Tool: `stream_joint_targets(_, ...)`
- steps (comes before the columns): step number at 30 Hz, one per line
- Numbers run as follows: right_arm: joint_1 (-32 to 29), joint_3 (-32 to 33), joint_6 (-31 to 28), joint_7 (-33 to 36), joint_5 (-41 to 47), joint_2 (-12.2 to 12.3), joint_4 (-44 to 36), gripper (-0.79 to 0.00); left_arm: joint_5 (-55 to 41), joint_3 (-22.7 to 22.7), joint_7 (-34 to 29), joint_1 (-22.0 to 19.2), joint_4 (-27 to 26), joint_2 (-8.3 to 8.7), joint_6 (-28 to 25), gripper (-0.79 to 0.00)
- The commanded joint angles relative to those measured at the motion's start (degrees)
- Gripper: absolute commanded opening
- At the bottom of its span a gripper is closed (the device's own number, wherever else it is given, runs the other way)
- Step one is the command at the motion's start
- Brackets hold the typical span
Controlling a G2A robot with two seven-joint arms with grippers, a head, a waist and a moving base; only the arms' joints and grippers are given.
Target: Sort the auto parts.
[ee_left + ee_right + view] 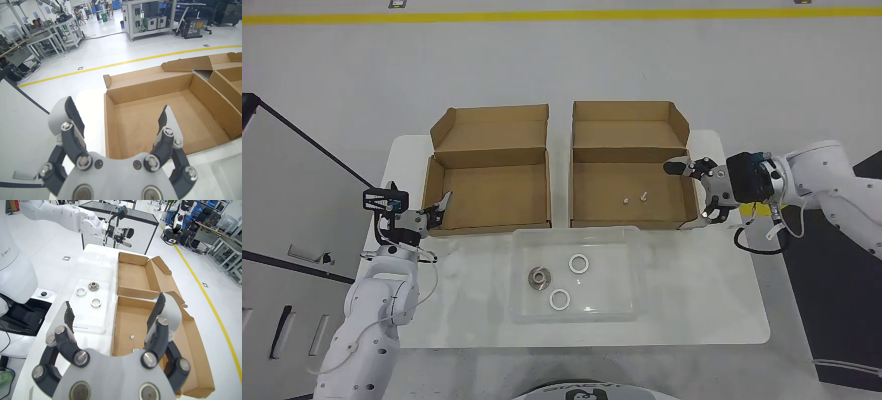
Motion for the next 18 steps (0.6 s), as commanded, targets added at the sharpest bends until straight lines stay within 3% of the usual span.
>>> stream_joint_targets(1,0.00,0.00,0.00,0.00,0.00,0.00,0.00,0.000,0.03,-0.02,0.00,-0.09,-0.12,0.00,-0.07,0.000)
stream_joint_targets(8,0.00,0.00,0.00,0.00,0.00,0.00,0.00,0.000,4.75,0.21,-7.46,-1.94,-5.87,0.30,-3.46,0.000)
stream_joint_targets(18,0.00,0.00,0.00,0.00,0.00,0.00,0.00,0.000,10.45,7.21,-24.27,-8.15,-14.44,0.32,-11.33,0.000)
